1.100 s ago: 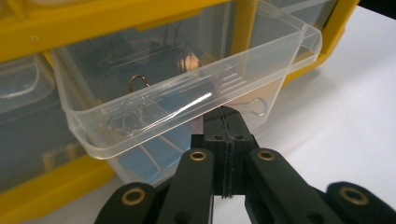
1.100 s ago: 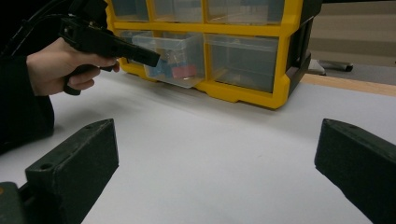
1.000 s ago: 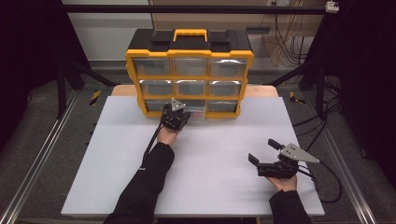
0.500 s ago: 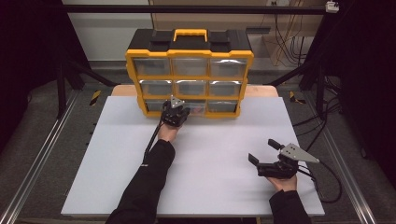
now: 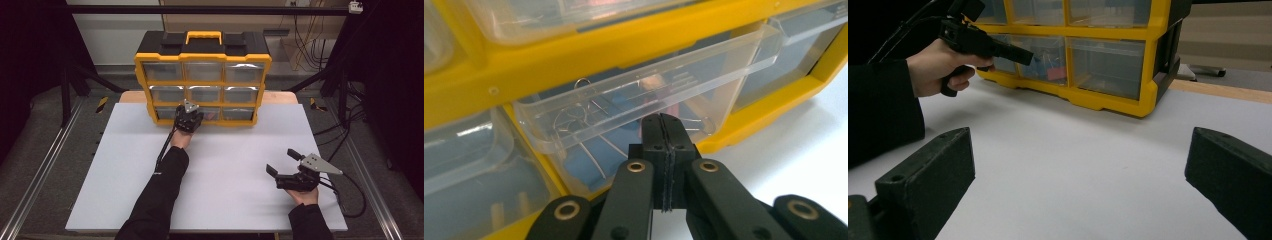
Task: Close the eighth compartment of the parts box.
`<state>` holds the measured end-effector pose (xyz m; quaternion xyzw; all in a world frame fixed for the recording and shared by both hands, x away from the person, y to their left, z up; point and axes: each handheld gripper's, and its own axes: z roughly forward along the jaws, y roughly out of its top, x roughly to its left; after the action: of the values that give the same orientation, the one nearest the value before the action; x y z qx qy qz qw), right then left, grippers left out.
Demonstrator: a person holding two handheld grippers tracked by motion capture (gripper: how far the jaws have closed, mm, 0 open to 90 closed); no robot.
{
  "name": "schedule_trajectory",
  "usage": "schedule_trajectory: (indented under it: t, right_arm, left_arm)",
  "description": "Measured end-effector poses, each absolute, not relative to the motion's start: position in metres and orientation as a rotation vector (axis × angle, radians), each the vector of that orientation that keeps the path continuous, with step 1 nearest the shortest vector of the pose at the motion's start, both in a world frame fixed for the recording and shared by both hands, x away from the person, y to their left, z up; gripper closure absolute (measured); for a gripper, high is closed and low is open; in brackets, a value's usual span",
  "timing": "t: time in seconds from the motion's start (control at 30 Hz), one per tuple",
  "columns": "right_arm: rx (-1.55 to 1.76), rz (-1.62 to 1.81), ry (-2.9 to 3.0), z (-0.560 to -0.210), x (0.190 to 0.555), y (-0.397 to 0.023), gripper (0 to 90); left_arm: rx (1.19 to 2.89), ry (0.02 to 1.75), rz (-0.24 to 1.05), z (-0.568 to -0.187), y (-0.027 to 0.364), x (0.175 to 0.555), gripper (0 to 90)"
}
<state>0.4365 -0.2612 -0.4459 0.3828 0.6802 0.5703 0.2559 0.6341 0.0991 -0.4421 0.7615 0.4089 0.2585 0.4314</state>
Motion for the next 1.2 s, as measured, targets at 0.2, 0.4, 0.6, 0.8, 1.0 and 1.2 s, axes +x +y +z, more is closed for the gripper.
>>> schedule_trajectory:
  t: [0.2,0.4,0.6,0.8,1.0,1.2]
  right_arm:
    - [1.043,1.553,1.841,-0.445,0.436,-0.262,0.2]
    - [1.039,1.56,1.838,-0.445,0.436,-0.261,0.2]
    - [1.043,1.55,1.842,-0.445,0.436,-0.262,0.2]
    - [1.037,1.555,1.833,-0.445,0.436,-0.262,0.2]
    - [1.04,1.551,1.834,-0.445,0.436,-0.262,0.2]
    - [1.041,1.546,1.838,-0.445,0.436,-0.263,0.2]
  left_arm:
    - [1.903,1.024,0.652,-0.442,0.098,0.636,89.4]
    - [1.909,1.028,0.656,-0.442,0.1,0.632,89.3]
    - [1.887,0.996,0.64,-0.437,0.111,0.613,86.6]
    - [1.833,0.957,0.579,-0.428,0.123,0.59,71.1]
    - [1.812,0.935,0.494,-0.422,0.138,0.569,44.2]
    - [1.768,0.895,0.451,-0.417,0.156,0.549,24.8]
